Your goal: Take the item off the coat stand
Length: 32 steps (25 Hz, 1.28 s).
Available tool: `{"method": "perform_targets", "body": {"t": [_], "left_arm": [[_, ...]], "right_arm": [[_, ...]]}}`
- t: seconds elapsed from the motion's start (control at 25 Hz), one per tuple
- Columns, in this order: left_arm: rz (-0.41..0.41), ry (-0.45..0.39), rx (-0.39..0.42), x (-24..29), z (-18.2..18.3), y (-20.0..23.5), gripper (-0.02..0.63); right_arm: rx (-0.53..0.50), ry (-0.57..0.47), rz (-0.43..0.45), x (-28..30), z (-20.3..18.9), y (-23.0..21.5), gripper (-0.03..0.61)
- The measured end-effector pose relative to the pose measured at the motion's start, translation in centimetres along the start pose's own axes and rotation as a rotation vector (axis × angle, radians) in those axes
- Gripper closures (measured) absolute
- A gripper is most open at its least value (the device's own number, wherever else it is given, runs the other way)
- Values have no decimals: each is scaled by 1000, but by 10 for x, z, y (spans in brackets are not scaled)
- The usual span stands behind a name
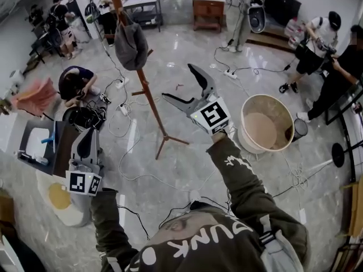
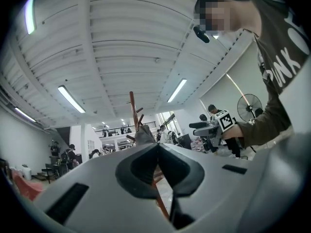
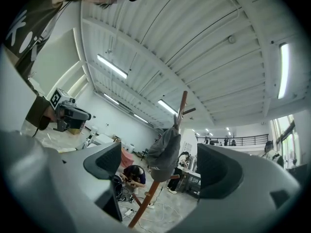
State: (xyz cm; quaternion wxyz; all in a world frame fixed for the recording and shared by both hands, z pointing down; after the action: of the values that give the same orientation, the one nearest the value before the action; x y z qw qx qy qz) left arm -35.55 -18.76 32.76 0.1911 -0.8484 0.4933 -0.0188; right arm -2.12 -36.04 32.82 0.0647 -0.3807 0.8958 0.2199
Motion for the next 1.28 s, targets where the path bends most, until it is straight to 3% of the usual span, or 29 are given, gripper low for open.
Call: {"method": "perform_targets", "body": {"t": [0.2,0.6,1.08,1.28], "left_arm": [[17,8,8,33,-6,8,609],[1,25,17,61,-28,55,609],[14,41,3,73,-51,96,609],[26,47,8,73,-53,104,609]], "right_arm": [[-15,-18,41,46,-11,-32,106],[12,-33,33,135,-29,-59,123],[27,30,75,220,-59,-64,241],[51,32,97,235,-64,-61,379]]}}
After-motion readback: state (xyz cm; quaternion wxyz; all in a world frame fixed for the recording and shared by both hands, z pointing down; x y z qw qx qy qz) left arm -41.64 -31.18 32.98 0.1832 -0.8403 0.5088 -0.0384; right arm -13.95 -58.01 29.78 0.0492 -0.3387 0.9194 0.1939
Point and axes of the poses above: the fingertips, and each gripper's own axes: x forward along the fingers, y to its left, z out of its top, the point moved 9 cm from there along -x, backward along the fingers, and after that the axes turned 8 degrees about -z, right-handed, at the moved point
